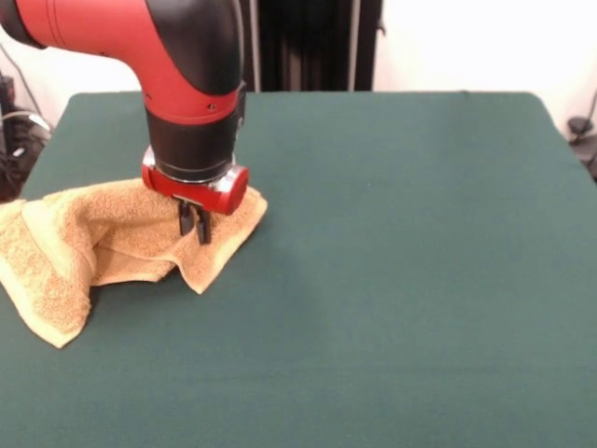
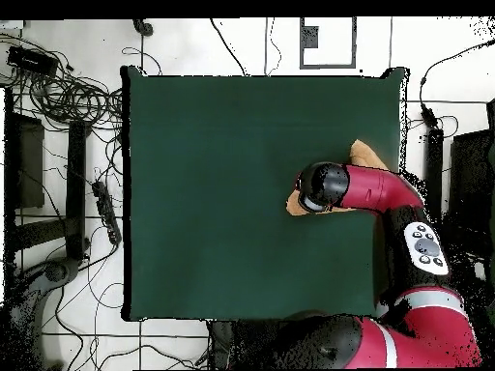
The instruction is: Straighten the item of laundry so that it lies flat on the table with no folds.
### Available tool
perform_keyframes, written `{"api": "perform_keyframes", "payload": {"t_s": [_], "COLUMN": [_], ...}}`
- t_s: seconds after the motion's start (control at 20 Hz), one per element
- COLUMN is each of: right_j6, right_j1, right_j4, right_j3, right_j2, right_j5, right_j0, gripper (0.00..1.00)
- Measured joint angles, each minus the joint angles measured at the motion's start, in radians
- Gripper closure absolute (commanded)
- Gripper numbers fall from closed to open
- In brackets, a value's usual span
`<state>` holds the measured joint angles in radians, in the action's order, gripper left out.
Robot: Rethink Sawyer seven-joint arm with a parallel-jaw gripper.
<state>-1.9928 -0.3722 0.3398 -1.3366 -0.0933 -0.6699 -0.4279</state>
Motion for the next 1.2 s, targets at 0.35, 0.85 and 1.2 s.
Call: {"api": "perform_keyframes", "payload": {"t_s": [0.35, 0.85, 1.2], "right_j6": [0.000, 0.000, 0.000], "right_j1": [0.005, -0.054, -0.143], "right_j4": [-0.012, -0.031, -0.101], "right_j3": [0.047, 0.090, 0.089], "right_j2": [0.000, 0.016, 0.061], "right_j5": [-0.091, -0.236, -0.268], "right_j0": [-0.044, -0.044, 0.028], "gripper": [1.00, 1.00, 1.00]}}
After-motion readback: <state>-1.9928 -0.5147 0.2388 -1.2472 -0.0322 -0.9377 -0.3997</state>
